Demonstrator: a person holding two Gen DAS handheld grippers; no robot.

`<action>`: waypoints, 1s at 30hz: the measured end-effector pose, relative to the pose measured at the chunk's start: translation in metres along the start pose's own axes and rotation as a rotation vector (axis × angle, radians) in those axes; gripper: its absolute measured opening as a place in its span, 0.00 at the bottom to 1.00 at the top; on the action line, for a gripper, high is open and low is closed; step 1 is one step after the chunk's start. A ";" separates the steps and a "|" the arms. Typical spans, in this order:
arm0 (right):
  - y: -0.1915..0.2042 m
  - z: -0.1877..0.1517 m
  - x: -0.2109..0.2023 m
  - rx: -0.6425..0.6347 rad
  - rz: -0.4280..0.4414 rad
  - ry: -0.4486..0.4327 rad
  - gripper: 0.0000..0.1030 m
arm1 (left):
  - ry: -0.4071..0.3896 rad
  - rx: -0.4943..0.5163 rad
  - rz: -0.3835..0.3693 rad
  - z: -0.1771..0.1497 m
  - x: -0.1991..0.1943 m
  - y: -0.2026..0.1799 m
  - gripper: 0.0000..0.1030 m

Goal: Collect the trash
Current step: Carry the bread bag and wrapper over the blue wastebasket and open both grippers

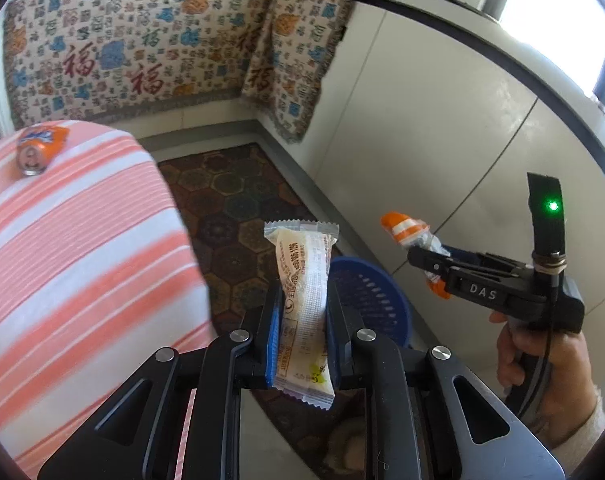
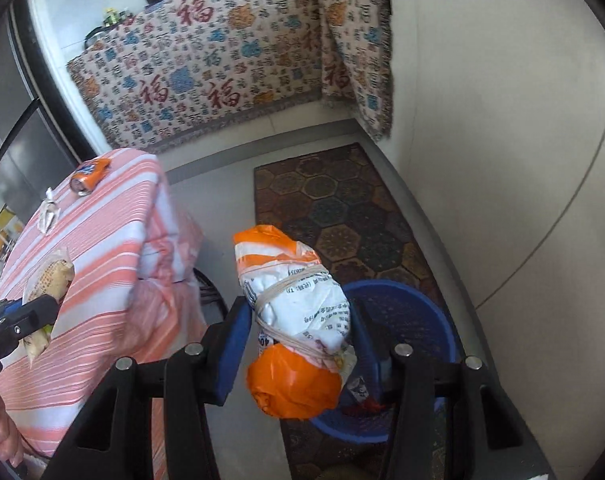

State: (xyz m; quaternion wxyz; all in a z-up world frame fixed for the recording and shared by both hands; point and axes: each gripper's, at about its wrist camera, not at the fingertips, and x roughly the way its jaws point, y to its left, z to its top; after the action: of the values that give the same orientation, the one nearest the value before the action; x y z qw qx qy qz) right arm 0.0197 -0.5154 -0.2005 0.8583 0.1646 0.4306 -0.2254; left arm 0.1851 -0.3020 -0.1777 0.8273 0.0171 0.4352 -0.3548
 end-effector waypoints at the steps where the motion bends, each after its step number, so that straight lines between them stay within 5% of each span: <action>1: -0.011 -0.001 0.003 0.025 -0.014 0.006 0.49 | 0.013 0.007 -0.013 0.002 0.010 -0.008 0.18; 15: -0.122 -0.027 0.043 0.326 -0.023 0.085 0.49 | 0.161 0.056 -0.098 -0.006 0.130 -0.073 0.18; 27: -0.141 -0.028 0.062 0.363 -0.012 0.105 0.51 | 0.198 0.081 -0.086 -0.011 0.167 -0.085 0.19; 28: -0.141 -0.028 0.062 0.364 -0.014 0.102 0.51 | 0.196 0.084 -0.079 -0.011 0.169 -0.085 0.22; 30: -0.141 -0.028 0.063 0.366 -0.013 0.100 0.53 | 0.192 0.087 -0.075 -0.012 0.172 -0.086 0.46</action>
State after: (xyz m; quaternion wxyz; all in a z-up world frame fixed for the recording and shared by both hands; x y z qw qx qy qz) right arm -0.0402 -0.6368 -0.2799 0.7901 0.3263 0.4257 -0.2969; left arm 0.1889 -0.4605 -0.2868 0.7663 0.0707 0.4971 -0.4008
